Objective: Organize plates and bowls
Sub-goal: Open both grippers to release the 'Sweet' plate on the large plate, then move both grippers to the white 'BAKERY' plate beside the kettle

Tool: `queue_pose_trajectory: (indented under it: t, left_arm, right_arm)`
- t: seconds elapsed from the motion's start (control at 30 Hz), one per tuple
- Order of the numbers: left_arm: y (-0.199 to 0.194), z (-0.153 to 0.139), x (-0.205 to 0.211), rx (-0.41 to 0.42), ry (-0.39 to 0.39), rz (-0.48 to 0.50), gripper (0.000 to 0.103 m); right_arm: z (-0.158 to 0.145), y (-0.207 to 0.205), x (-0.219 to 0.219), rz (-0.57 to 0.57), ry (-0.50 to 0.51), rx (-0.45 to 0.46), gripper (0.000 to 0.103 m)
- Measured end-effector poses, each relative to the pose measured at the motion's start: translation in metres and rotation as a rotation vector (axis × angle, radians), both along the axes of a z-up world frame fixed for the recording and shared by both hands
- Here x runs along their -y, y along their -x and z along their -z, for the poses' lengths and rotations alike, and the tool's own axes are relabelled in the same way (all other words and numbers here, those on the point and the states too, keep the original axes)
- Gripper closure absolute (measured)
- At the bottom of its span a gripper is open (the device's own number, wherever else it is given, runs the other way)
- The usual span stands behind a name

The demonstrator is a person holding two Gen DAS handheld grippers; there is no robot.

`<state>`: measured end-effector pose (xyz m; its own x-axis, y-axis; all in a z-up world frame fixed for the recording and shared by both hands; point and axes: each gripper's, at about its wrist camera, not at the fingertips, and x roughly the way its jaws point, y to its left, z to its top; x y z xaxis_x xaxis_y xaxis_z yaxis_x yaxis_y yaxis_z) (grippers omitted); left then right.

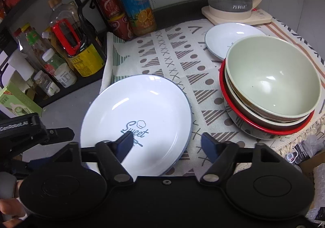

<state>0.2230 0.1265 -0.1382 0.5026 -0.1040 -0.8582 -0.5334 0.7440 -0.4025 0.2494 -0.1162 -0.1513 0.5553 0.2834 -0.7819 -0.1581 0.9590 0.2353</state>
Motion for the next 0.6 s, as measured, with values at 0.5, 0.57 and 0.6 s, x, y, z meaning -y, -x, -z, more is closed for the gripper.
queue_pose_trajectory:
  t: [0.5, 0.57, 0.6]
  left_arm:
    - [0.011, -0.019, 0.006, 0.018, 0.007, 0.075, 0.014]
    - [0.012, -0.021, 0.008, 0.023, 0.015, 0.082, 0.013]
    - [0.012, -0.022, 0.010, 0.028, 0.017, 0.088, 0.013]
  right_arm:
    - [-0.039, 0.034, 0.012, 0.038, 0.022, 0.073, 0.005]
    - [-0.042, 0.036, 0.017, 0.053, 0.026, 0.075, 0.004]
    - [-0.043, 0.036, 0.020, 0.061, 0.028, 0.074, 0.004]
